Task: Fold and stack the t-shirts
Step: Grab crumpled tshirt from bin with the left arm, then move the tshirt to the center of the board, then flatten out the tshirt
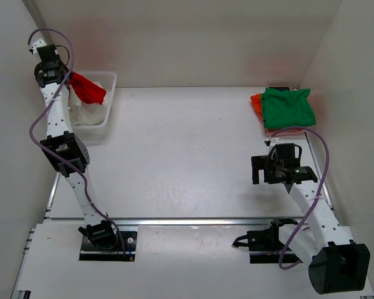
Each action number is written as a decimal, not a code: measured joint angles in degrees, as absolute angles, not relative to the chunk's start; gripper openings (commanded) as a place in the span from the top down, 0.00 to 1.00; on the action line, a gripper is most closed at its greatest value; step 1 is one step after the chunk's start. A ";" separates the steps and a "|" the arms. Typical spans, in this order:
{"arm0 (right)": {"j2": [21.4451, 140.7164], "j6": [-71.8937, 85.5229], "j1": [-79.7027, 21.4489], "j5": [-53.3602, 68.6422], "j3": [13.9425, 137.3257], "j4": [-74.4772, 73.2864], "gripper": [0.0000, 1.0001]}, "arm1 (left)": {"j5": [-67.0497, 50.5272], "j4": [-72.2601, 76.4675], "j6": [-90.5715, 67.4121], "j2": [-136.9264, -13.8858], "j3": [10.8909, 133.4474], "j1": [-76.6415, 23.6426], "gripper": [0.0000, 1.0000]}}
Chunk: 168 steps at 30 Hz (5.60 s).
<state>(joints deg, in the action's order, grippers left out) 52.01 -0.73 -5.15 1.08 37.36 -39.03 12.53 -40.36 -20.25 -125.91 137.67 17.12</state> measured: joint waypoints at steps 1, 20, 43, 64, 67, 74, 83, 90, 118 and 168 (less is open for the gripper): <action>51.99 -0.89 -5.04 1.17 37.36 -39.00 0.02 | 12.36 -40.14 -20.43 -127.33 138.02 17.12 0.70; 52.47 -1.32 -4.69 2.33 37.19 -38.96 0.02 | 6.37 -37.78 -24.56 -128.35 133.58 17.45 1.00; 52.51 -1.32 -4.80 2.63 37.15 -38.96 0.02 | 4.29 -26.72 -33.85 -119.46 134.26 20.38 0.92; 52.95 -1.32 -4.86 2.63 37.15 -38.92 0.02 | -8.05 -18.70 -30.57 -113.99 130.87 13.23 1.00; 52.93 -1.32 -4.89 2.63 37.15 -38.94 0.02 | -10.37 -14.41 -29.23 -107.11 131.26 8.56 1.00; 52.90 -1.32 -4.67 2.61 37.15 -38.94 0.02 | -26.63 -1.30 -39.35 -90.06 120.95 7.64 1.00; 50.98 -1.28 -4.19 2.63 37.01 -38.85 0.01 | -42.30 -0.19 -49.15 -74.98 73.21 2.83 0.39; 50.41 -0.45 -4.86 2.46 36.75 -38.15 0.08 | -27.66 -26.39 -42.76 -77.84 58.87 -1.34 0.28; 69.30 27.03 -26.24 9.41 34.15 -11.86 0.54 | 5.61 -11.66 -46.70 -86.61 41.32 -40.14 0.30; 97.17 42.74 -42.74 11.25 47.09 15.42 0.51 | -9.10 -30.92 -39.46 -73.65 53.12 -20.88 0.83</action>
<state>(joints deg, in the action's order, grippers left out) 97.17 42.74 -42.74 11.25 47.09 15.42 -9.10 -30.92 -39.46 -73.65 53.12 -20.88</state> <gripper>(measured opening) 0.497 0.251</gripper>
